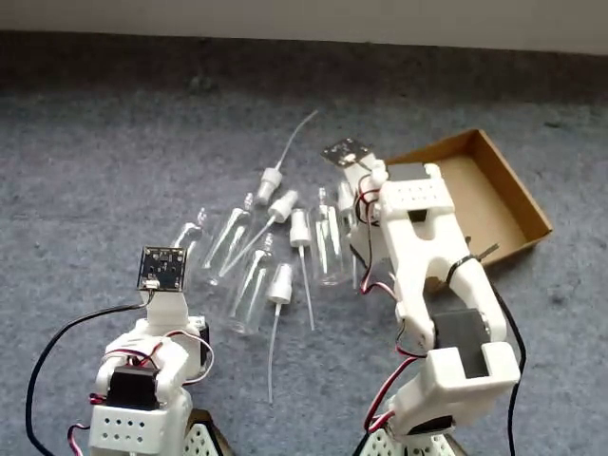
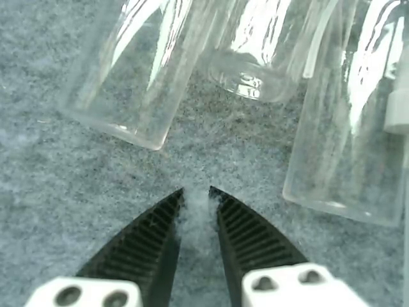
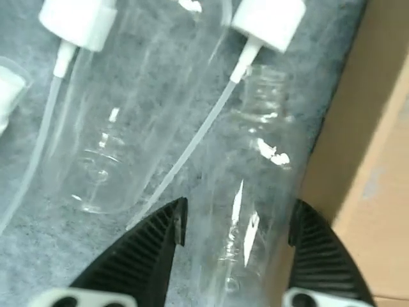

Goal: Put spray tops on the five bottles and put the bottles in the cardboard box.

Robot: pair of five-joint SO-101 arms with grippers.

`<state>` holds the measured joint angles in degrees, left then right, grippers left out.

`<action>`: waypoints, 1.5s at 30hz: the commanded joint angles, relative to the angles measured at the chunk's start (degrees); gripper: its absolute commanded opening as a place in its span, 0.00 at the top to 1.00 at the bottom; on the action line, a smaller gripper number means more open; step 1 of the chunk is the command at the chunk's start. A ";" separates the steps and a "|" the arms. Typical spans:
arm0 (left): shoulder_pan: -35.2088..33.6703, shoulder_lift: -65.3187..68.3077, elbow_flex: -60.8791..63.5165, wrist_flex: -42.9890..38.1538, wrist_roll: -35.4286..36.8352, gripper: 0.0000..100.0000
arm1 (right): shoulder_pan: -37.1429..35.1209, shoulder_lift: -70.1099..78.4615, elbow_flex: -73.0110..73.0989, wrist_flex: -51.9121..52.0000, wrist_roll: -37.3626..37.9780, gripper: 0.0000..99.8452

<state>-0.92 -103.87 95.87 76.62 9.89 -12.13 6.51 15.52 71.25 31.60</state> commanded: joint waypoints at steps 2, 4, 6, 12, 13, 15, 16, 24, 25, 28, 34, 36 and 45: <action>-0.22 -0.66 1.19 -0.62 -0.53 0.99 | -0.31 -1.98 3.38 -4.88 4.40 0.77; -0.22 -0.66 1.19 -0.62 -0.53 0.99 | -0.40 -1.98 4.97 -6.81 4.48 0.77; -0.22 -0.66 1.19 -0.62 -0.53 0.99 | -0.40 -1.98 6.20 -9.54 4.57 0.77; -0.22 -0.66 1.19 -0.62 -0.53 0.99 | -0.57 -2.07 8.57 -13.49 4.75 0.77; -0.22 -0.66 1.19 -0.62 -0.53 0.99 | -0.57 -2.07 8.57 -13.67 4.84 0.77; -0.22 -0.66 1.19 -0.62 -0.53 0.99 | -0.57 -2.07 8.66 -13.85 4.84 0.77; -0.22 -0.66 1.19 -0.62 -0.53 0.99 | -0.57 -2.07 8.66 -13.85 4.84 0.77; -0.22 -0.66 1.19 -0.62 -0.53 0.99 | -0.22 -2.59 8.22 -13.05 4.40 0.78; -0.22 -0.66 1.19 -0.62 -0.53 0.99 | -0.13 -2.59 8.22 -11.74 4.31 0.78; -0.22 -0.66 1.19 -0.62 -0.53 0.99 | -0.40 -3.38 7.16 -6.02 4.31 0.85; -0.22 -0.66 1.19 -0.62 -0.53 0.99 | -0.22 -12.88 1.54 4.18 4.31 0.89; -0.22 -0.66 1.19 -0.62 -0.53 0.99 | -0.48 -17.45 0.57 7.34 4.31 0.89; -0.22 -0.66 1.19 -0.62 -0.53 0.99 | -0.40 -42.24 1.19 15.87 4.40 0.89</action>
<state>-0.92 -103.87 95.87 76.62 9.89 -12.31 -26.29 19.30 85.32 35.82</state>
